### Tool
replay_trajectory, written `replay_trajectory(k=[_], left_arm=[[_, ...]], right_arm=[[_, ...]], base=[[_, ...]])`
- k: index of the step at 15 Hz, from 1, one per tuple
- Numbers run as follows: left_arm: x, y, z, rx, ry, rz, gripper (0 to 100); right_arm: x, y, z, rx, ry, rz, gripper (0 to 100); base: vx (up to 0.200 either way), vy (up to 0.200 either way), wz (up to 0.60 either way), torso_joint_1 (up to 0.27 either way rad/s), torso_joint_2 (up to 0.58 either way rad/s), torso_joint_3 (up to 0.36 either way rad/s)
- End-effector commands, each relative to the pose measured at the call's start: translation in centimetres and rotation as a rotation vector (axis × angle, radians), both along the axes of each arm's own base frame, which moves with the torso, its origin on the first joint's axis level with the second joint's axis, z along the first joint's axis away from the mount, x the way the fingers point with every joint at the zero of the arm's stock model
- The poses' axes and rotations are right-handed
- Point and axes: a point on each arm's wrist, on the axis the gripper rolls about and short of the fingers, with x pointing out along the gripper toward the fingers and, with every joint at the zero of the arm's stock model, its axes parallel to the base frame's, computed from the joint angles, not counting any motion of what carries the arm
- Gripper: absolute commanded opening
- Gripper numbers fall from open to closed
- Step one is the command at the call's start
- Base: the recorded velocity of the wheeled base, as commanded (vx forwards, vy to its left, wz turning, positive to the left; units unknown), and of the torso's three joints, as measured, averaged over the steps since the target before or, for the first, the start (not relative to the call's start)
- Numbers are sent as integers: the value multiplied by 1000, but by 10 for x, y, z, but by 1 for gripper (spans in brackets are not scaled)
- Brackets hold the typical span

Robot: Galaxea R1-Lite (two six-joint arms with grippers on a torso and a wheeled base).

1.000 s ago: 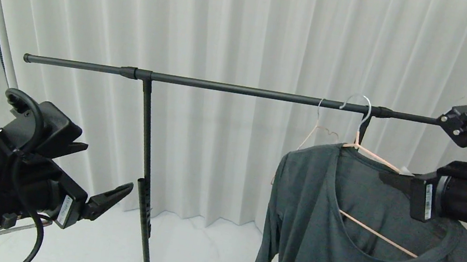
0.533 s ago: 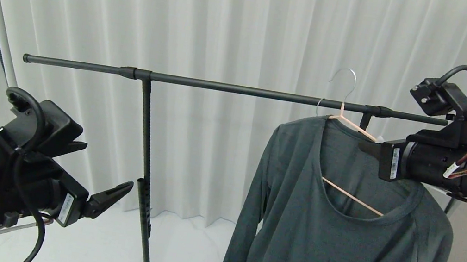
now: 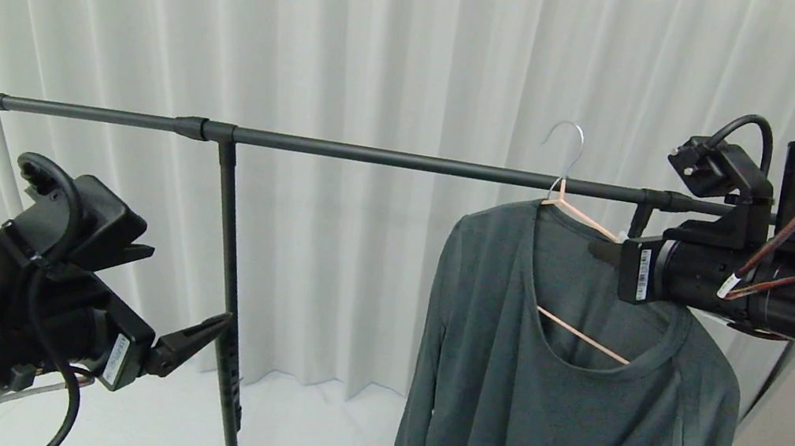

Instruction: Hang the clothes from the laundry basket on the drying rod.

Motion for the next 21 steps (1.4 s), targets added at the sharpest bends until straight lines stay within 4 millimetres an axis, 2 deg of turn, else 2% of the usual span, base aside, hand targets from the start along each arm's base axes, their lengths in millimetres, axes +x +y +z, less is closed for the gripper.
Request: replay_trajectory(k=[1,7,18,21], left_arm=[[0,0,0,1,1,1,100],[0,-2,0,-2,2,-12,100],[-1,-5,0,-4,1,-27,100],[-2,-4,1,-4,-4,-27,100]], right_arm=[[0,3,-1,4,6,7,0],[-3,13,-5,13,28,8,0],[-8,27,-6,11,31,53,0],[8,34,-18,-32,43,-26,0]], base=[[200,0,0,2,-2,7],[200,0,0,2,2,3],[0,0,0,0,0,0],[0,0,0,0,0,0]])
